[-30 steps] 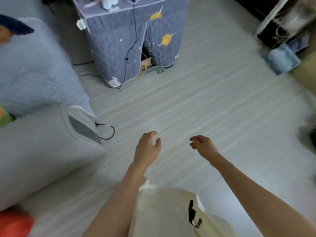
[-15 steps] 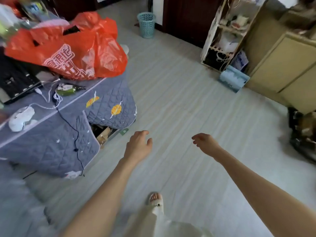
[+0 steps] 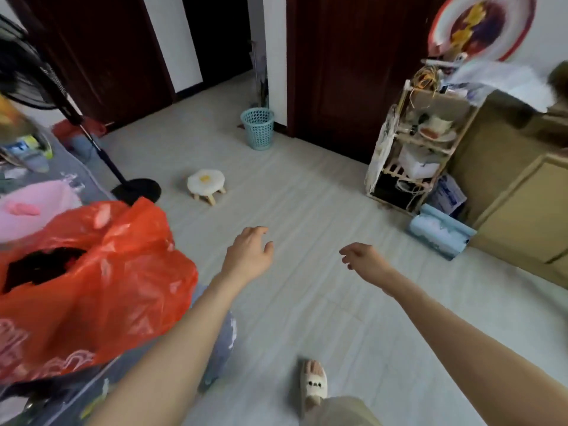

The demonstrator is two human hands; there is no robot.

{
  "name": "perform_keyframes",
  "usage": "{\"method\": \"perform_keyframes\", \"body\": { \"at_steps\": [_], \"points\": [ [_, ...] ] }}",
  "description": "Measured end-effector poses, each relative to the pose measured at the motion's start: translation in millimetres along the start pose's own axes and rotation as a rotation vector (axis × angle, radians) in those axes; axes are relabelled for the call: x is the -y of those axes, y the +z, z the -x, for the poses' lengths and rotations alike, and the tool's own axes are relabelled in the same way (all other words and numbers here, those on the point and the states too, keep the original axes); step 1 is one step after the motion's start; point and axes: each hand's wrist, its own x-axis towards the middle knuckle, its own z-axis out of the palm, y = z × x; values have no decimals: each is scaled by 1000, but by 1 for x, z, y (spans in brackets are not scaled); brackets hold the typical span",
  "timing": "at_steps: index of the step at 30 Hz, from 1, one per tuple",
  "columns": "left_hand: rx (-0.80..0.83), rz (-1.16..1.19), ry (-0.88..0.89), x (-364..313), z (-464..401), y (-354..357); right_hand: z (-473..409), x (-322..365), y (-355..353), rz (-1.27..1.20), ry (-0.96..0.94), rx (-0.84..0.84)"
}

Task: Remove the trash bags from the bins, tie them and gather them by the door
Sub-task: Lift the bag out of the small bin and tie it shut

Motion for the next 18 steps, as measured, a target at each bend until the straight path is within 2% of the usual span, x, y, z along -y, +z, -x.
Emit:
{"method": "perform_keyframes", "body": {
  "at_steps": [4, 7, 11, 18],
  "points": [
    [-52, 21, -52, -18, -128, -47, -133, 72, -30, -11, -41, 35],
    [-84, 26, -94, -13, -191, -72, -203, 122, -32, 39, -82, 104],
    [-128, 45, -179, 18, -304, -104, -320, 193, -20, 68, -160, 184],
    [-182, 76, -236, 82, -546, -182, -560, 326, 1, 130, -249, 190]
  ]
}}
